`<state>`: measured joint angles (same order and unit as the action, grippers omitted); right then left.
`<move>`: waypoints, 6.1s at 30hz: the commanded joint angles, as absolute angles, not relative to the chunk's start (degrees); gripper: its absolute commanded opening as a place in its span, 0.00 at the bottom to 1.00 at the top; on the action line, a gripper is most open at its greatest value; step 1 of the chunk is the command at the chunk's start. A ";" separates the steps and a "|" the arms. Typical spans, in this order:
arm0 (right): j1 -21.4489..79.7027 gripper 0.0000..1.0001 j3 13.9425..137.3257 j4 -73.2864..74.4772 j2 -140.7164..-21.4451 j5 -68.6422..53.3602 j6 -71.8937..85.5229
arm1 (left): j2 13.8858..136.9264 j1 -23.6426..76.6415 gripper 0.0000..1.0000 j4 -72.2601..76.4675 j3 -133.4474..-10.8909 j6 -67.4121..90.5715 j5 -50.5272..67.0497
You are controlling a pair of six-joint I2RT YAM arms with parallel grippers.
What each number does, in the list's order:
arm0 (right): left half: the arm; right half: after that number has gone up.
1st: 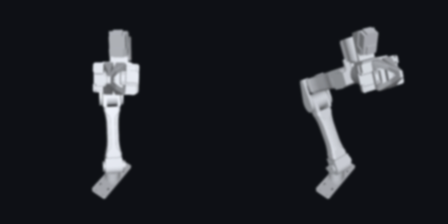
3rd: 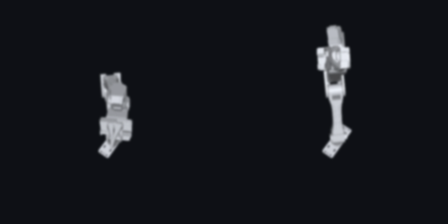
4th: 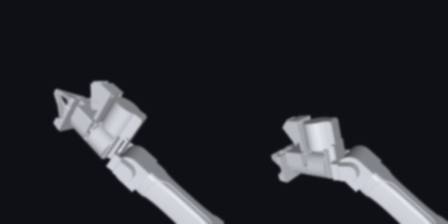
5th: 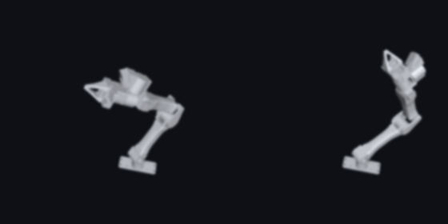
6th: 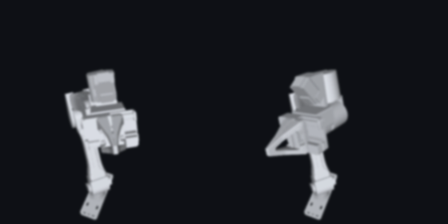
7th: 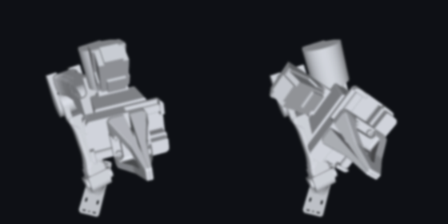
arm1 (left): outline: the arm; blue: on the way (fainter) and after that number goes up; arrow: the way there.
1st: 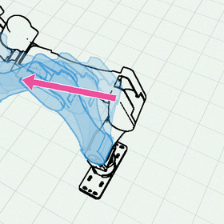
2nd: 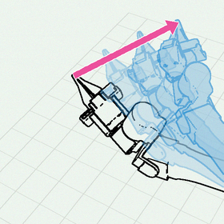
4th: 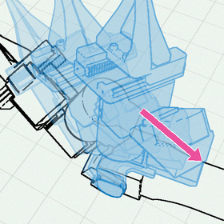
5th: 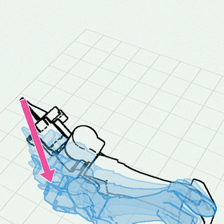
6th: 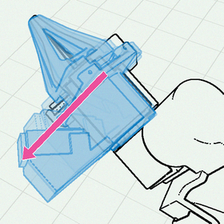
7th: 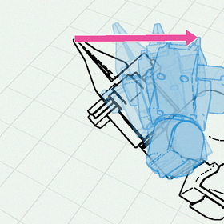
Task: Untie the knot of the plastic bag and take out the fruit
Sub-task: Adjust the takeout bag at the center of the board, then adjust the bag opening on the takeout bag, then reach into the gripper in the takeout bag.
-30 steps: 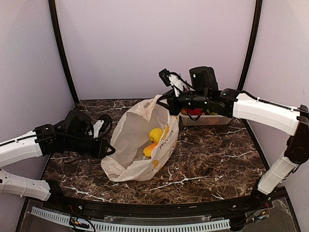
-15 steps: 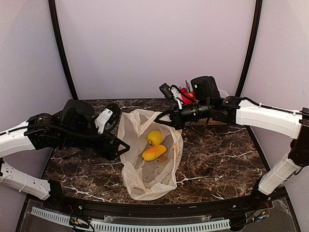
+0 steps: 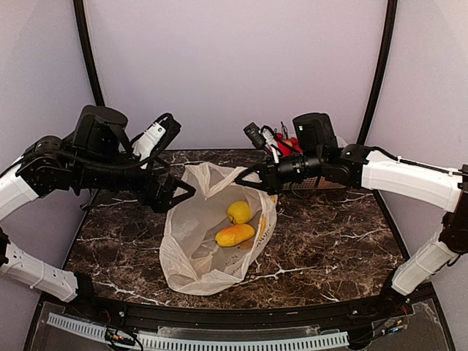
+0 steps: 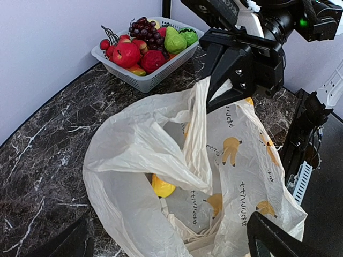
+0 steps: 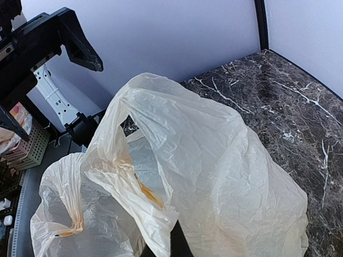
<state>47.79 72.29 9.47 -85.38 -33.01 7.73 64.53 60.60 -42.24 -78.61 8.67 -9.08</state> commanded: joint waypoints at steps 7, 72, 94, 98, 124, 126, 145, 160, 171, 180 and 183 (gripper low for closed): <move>47.46 0.00 72.93 9.56 -85.38 -34.80 8.46 | 71.10 51.29 0.99 -42.03 -84.86 -3.03 5.13; 55.76 0.72 68.12 16.89 -66.86 -12.79 16.46 | 75.97 46.99 0.01 -25.92 -79.57 20.13 5.59; 78.88 0.48 55.84 6.39 -89.92 3.60 33.57 | 65.08 46.21 0.01 -17.56 -59.57 24.46 -1.12; 82.74 0.47 54.13 8.05 -94.60 3.29 36.02 | 63.16 45.86 0.01 -16.93 -56.17 25.50 -2.96; 74.10 0.73 63.97 16.50 -95.64 26.15 47.14 | 55.89 42.97 0.01 -5.20 -44.35 21.08 17.95; 73.16 0.75 65.10 16.55 -97.61 26.82 48.65 | 55.40 42.98 0.01 -5.30 -44.19 21.09 17.89; 66.01 0.88 77.14 14.93 -113.18 23.99 44.88 | 53.20 42.93 0.01 -5.79 -42.43 22.38 18.63; 64.95 0.74 78.32 14.13 -117.06 20.63 43.34 | 53.00 42.98 0.01 -5.80 -42.37 22.76 18.04; 64.79 0.55 78.40 13.26 -117.44 19.46 42.22 | 52.90 42.95 0.01 -6.12 -42.44 22.85 17.43; 64.81 0.46 76.83 10.94 -115.03 18.98 40.04 | 52.87 42.96 0.01 -6.54 -42.81 22.85 17.05; 64.85 0.43 75.35 8.75 -112.95 17.90 37.89 | 52.93 42.96 0.01 -6.91 -43.07 22.90 16.20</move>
